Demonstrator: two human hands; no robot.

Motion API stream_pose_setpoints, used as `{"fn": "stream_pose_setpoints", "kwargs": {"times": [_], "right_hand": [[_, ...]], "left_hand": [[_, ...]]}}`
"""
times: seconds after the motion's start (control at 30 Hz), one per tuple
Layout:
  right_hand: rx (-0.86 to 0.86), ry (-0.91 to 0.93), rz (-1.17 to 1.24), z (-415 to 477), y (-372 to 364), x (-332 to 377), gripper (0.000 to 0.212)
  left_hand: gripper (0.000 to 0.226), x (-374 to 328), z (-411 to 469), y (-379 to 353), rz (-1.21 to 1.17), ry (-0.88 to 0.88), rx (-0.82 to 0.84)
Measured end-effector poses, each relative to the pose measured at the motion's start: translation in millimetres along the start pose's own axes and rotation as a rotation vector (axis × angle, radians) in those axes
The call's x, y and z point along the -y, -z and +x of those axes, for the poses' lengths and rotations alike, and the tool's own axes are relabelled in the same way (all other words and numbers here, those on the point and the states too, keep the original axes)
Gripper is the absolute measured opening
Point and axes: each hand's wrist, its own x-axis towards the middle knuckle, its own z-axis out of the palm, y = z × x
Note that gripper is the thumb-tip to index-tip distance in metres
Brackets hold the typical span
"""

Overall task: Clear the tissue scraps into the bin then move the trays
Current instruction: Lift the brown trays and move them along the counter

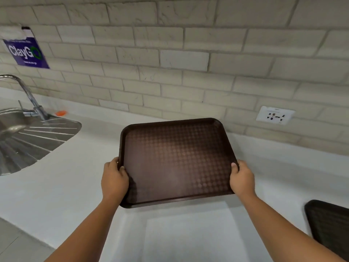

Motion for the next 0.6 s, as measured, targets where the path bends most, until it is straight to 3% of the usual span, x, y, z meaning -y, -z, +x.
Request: {"fn": "stream_pose_setpoints", "kwargs": {"times": [0.27, 0.6], "right_hand": [[-0.191, -0.026, 0.031, -20, 129, -54, 0.024], [-0.301, -0.109, 0.027, -55, 267, -125, 0.022]], "left_hand": [[0.036, -80, -72, -43, -0.14, -0.139, 0.026], [0.037, -164, -167, -93, -0.213, -0.219, 0.142]]}}
